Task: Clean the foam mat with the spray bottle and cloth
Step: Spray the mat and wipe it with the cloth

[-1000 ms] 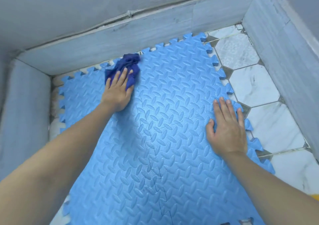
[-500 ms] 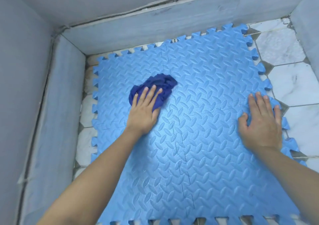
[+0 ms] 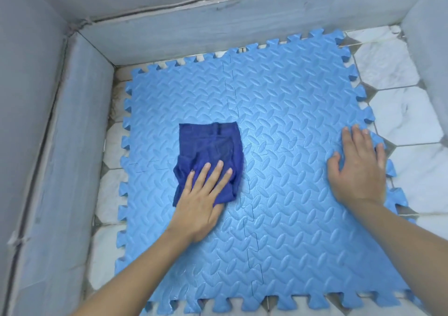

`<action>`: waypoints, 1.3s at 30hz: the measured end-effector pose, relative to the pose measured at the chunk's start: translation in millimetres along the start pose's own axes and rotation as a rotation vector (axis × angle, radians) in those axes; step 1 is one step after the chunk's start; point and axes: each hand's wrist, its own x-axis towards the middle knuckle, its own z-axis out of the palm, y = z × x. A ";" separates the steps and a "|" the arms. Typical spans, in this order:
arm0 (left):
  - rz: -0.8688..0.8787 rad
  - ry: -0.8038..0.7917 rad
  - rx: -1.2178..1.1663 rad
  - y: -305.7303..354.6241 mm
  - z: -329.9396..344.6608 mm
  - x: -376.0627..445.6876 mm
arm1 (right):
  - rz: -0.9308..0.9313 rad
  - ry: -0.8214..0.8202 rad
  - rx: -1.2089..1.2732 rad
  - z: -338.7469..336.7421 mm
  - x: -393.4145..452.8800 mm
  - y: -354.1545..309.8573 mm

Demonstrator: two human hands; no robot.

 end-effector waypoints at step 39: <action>-0.504 0.139 -0.151 -44.8 -24.0 80.7 | -0.280 -0.091 -0.030 24.6 -0.6 -92.3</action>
